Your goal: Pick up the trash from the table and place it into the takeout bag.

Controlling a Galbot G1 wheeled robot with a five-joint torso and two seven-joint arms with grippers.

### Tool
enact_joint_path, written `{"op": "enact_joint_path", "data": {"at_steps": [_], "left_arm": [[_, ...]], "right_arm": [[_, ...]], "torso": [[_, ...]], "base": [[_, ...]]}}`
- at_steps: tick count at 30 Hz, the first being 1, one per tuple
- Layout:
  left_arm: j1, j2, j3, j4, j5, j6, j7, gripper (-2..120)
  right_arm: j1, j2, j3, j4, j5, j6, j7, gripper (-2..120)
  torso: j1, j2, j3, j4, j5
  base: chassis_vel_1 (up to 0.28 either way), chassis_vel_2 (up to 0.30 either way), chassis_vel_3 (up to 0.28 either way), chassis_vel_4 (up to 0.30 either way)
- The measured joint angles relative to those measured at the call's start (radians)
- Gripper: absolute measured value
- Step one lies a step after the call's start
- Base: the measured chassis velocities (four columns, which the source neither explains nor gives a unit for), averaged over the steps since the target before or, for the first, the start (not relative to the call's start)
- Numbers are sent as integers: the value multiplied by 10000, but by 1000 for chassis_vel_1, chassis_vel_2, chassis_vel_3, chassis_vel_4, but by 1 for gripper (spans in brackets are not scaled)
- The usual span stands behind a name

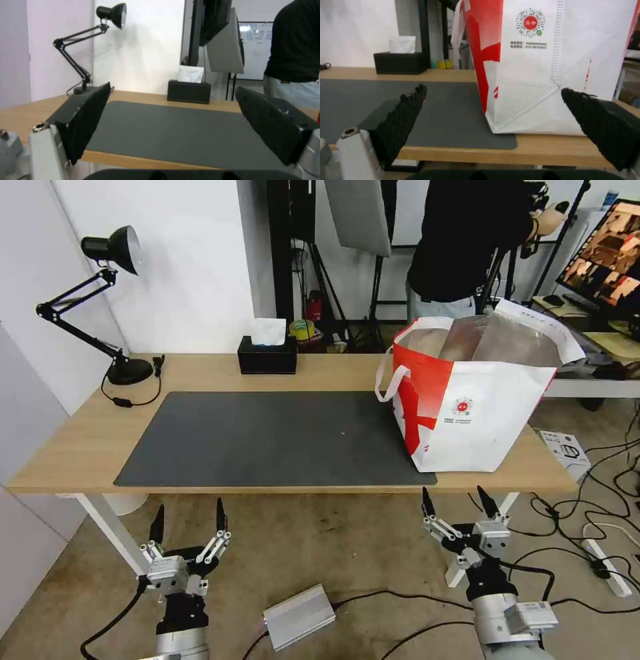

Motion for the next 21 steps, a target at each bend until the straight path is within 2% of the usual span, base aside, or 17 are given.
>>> {"op": "enact_joint_path", "data": {"at_steps": [21], "left_arm": [[-85,5,-78,-35,95,-11,-8,100]], "right_arm": [[0,0,0,0,0,0,-1,100]], "torso": [[0,0,0,0,0]], "base": [[0,0,0,0]]}}
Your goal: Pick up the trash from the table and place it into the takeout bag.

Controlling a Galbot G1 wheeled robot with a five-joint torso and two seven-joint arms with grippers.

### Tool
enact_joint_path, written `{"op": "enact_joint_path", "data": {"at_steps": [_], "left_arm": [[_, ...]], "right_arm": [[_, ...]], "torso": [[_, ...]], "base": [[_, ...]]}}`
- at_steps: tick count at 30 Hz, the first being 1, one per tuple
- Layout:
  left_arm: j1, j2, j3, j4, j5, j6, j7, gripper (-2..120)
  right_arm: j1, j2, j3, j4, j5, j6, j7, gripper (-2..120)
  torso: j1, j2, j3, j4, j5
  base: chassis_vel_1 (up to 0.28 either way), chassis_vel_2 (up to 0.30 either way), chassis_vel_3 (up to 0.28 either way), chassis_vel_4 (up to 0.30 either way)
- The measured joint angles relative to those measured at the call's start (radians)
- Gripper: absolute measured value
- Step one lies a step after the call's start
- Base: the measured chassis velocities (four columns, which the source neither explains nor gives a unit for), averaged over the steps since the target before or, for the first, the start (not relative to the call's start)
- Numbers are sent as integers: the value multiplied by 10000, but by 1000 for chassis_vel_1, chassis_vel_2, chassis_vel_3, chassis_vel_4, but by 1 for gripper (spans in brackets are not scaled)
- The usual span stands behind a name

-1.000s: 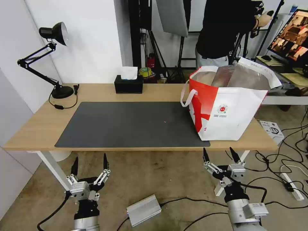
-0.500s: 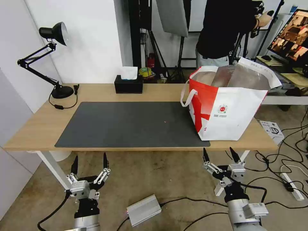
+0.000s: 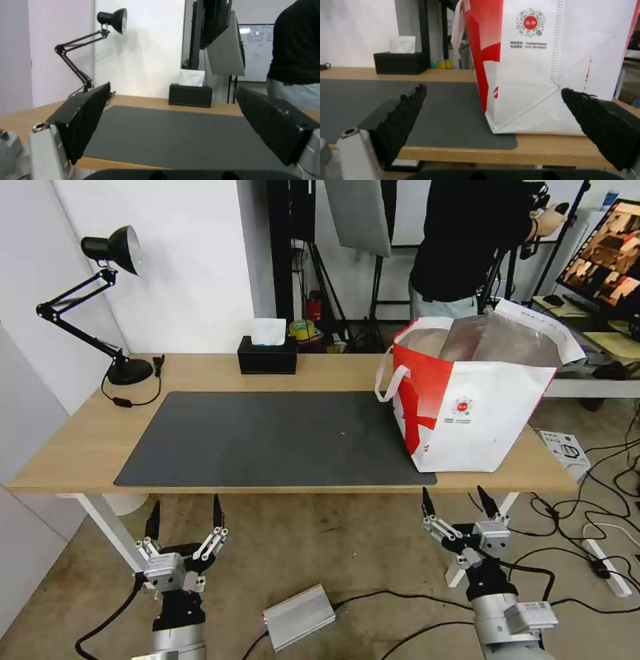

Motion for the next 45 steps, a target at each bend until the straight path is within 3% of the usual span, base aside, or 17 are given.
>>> {"op": "enact_joint_path", "data": {"at_steps": [45], "left_arm": [[2,1,4,0,-1,5,-16,100]], "right_arm": [[0,0,0,0,0,0,0,100]], "torso": [[0,2,0,0,0]], "base": [[0,0,0,0]]}}
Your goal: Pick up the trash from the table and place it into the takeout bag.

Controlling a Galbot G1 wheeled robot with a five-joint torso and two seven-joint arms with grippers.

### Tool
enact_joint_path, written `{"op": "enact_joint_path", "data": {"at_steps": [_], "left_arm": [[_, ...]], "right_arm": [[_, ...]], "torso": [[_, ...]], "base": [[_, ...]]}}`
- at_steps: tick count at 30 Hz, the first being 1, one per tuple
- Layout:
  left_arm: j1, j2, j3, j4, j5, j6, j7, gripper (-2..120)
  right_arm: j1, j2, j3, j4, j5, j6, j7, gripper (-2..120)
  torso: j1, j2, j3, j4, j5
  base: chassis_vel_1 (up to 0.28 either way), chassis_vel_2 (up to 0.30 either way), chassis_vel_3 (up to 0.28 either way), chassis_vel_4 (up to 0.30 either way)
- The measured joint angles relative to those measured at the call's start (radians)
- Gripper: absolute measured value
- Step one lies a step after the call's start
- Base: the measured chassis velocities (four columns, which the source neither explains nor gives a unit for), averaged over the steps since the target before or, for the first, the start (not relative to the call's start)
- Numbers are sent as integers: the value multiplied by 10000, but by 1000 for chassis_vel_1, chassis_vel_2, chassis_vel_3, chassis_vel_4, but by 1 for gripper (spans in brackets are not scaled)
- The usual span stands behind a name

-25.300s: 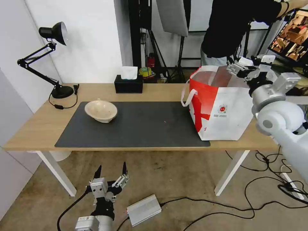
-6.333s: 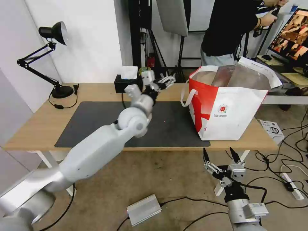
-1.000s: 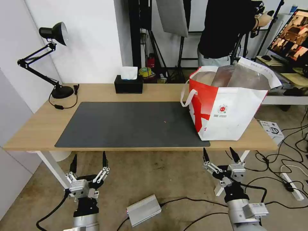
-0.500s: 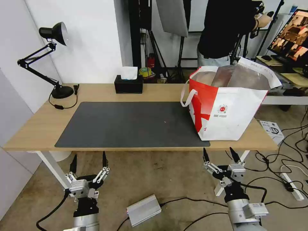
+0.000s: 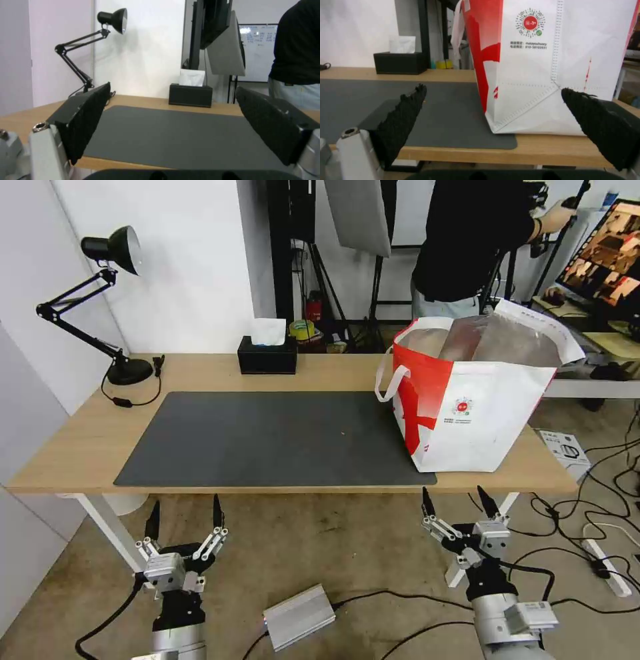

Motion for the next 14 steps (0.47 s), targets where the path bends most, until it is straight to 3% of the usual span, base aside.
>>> {"op": "enact_joint_path", "data": {"at_steps": [14], "left_arm": [[0,0,0,0,0,0,0,100]], "right_arm": [[0,0,0,0,0,0,0,100]], "torso": [[0,0,0,0,0]], "base": [[0,0,0,0]]}}
